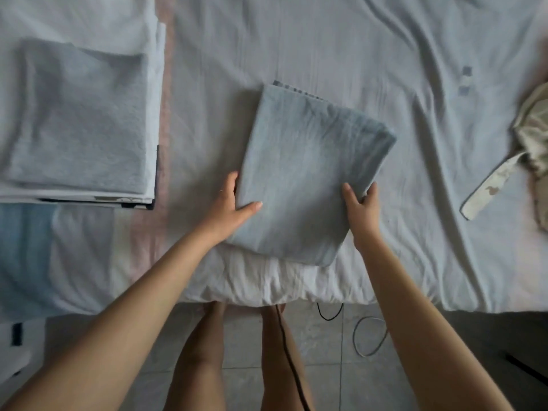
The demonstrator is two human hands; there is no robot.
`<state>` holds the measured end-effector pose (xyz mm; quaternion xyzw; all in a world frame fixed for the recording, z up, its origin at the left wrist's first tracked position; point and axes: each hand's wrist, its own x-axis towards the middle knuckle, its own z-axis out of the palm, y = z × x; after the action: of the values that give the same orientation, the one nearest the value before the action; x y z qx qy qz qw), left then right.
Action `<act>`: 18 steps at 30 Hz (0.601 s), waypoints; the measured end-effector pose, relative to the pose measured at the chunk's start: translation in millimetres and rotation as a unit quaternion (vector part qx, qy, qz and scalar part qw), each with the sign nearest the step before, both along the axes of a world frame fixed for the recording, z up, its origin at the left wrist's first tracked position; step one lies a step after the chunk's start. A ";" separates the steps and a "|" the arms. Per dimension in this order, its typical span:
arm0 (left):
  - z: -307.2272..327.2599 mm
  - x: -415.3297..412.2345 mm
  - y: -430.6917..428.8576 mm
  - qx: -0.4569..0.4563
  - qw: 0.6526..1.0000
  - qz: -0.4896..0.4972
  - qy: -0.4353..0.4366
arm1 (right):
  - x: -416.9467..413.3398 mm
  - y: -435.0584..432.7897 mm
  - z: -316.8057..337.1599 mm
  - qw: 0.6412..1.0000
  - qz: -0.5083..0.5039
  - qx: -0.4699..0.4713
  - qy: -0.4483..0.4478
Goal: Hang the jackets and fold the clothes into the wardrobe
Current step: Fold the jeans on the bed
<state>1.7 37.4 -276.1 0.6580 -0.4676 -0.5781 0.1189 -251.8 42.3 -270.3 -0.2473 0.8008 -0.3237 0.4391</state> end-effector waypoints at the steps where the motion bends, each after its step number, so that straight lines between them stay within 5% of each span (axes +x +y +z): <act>1: -2.1 2.4 1.0 0.009 1.000 -0.007 -0.016 | -0.5 -4.8 2.3 0.996 -0.048 -0.008 -0.068; 4: -3.3 2.5 -3.6 0.037 0.999 0.026 -0.008 | -11.6 -32.9 2.1 0.968 -0.140 -0.022 -0.206; 13: -4.1 -10.2 -24.6 -0.054 0.998 0.035 0.024 | -33.3 -70.7 -22.7 0.947 -0.207 -0.022 -0.246; 18: -13.9 -6.6 -27.9 -0.083 0.996 0.011 -0.027 | -40.2 -71.1 -40.6 0.944 -0.210 0.012 -0.253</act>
<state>-4.9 9.5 -290.0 0.6662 -0.5095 -0.5184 0.1666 -292.0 -28.8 -311.0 0.0223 0.7007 -0.4510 0.5524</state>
